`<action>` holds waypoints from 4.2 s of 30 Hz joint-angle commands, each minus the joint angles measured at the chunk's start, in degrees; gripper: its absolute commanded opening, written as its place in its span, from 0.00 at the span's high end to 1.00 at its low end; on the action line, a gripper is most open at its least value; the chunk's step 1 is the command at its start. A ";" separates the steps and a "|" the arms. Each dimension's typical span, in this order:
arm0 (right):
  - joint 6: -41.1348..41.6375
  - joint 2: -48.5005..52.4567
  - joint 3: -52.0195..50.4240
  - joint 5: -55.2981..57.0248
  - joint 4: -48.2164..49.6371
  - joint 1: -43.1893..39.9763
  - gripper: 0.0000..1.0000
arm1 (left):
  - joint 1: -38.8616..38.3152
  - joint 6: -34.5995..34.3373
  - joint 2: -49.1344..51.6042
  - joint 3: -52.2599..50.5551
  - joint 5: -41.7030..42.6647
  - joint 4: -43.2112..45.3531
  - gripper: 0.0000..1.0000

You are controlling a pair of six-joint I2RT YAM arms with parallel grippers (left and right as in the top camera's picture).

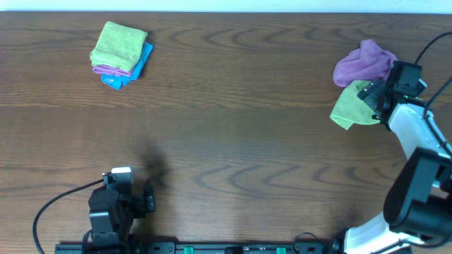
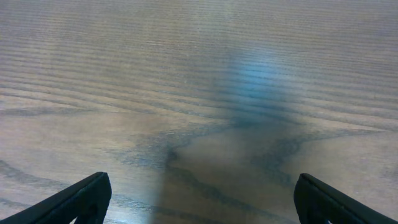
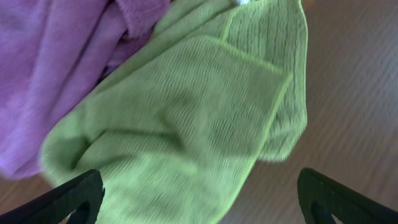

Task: Fold the cloth
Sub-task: 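Move the right gripper toward the crumpled lime-green cloth, then lower the right gripper and pinch a corner of the lime-green cloth, then lift the lime-green cloth with the right gripper and drag it leftward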

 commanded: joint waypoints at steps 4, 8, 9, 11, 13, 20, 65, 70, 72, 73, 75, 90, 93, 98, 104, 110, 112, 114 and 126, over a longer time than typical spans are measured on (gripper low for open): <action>-5.44 2.75 1.05 3.76 3.21 -1.99 0.01 | 0.39 -0.83 -0.37 -1.31 -1.07 -0.90 0.05; -9.94 2.78 1.05 4.83 5.70 -2.89 0.02 | 0.39 -0.85 -0.37 -1.31 -1.07 -0.90 0.05; -10.56 2.78 1.05 5.27 5.86 -3.10 0.02 | 0.39 -0.85 -0.37 -1.31 -1.07 -0.90 0.05; -10.56 2.78 1.05 6.25 5.77 -3.50 0.02 | 0.39 -0.85 -0.37 -1.31 -1.07 -0.90 0.05; -10.54 2.78 1.05 6.08 5.75 -4.07 0.02 | 0.39 -0.85 -0.37 -1.31 -1.07 -0.90 0.05; -10.47 4.17 1.05 3.52 6.73 -6.01 0.07 | 0.39 -0.85 -0.37 -1.31 -1.07 -0.87 0.05; -13.77 -1.51 1.07 -13.44 8.15 -5.57 0.99 | 0.39 -0.85 -0.37 -1.31 -1.07 -0.90 0.05; -16.35 -4.09 1.07 -12.15 5.07 -4.07 0.58 | 0.39 -0.85 -0.37 -1.31 -1.07 -0.90 0.05; -16.22 -4.17 1.07 -10.01 4.24 -4.22 0.46 | 0.39 -0.85 -0.37 -1.31 -1.07 -0.87 0.05; -14.95 -3.98 1.05 -8.44 3.74 -4.50 0.43 | 0.39 -0.85 -0.37 -1.31 -1.07 -0.90 0.05; -11.61 -3.06 1.05 -6.64 2.91 -5.75 0.43 | 0.39 -0.85 -0.37 -1.31 -1.07 -0.90 0.05; -7.26 5.16 1.01 -12.61 5.92 -12.87 0.45 | 0.39 -0.85 -0.37 -1.31 -1.07 -0.90 0.05; -7.23 6.29 1.01 -13.53 7.58 -12.90 0.46 | 0.39 -0.85 -0.37 -1.31 -1.07 -0.90 0.05; -7.23 8.41 1.01 -13.84 9.81 -12.94 0.46 | 0.39 -0.85 -0.37 -1.31 -1.07 -0.90 0.05; -7.23 10.95 1.01 -15.93 12.33 -12.94 0.56 | 0.39 -0.85 -0.37 -1.31 -1.07 -0.90 0.05; -7.78 9.40 1.01 -16.57 13.05 -12.76 0.99 | 0.39 -0.85 -0.37 -1.31 -1.07 -0.90 0.05; -9.81 7.87 1.03 -18.95 13.09 -12.52 0.99 | 0.39 -0.85 -0.37 -1.31 -1.07 -0.90 0.05; -11.65 6.01 1.03 -21.77 12.59 -11.96 0.99 | 0.39 -0.83 -0.37 -1.31 -1.07 -0.87 0.05; -24.06 -9.09 1.03 -31.58 4.42 0.76 0.99 | 0.39 -0.85 -0.37 -1.31 -1.07 -0.87 0.05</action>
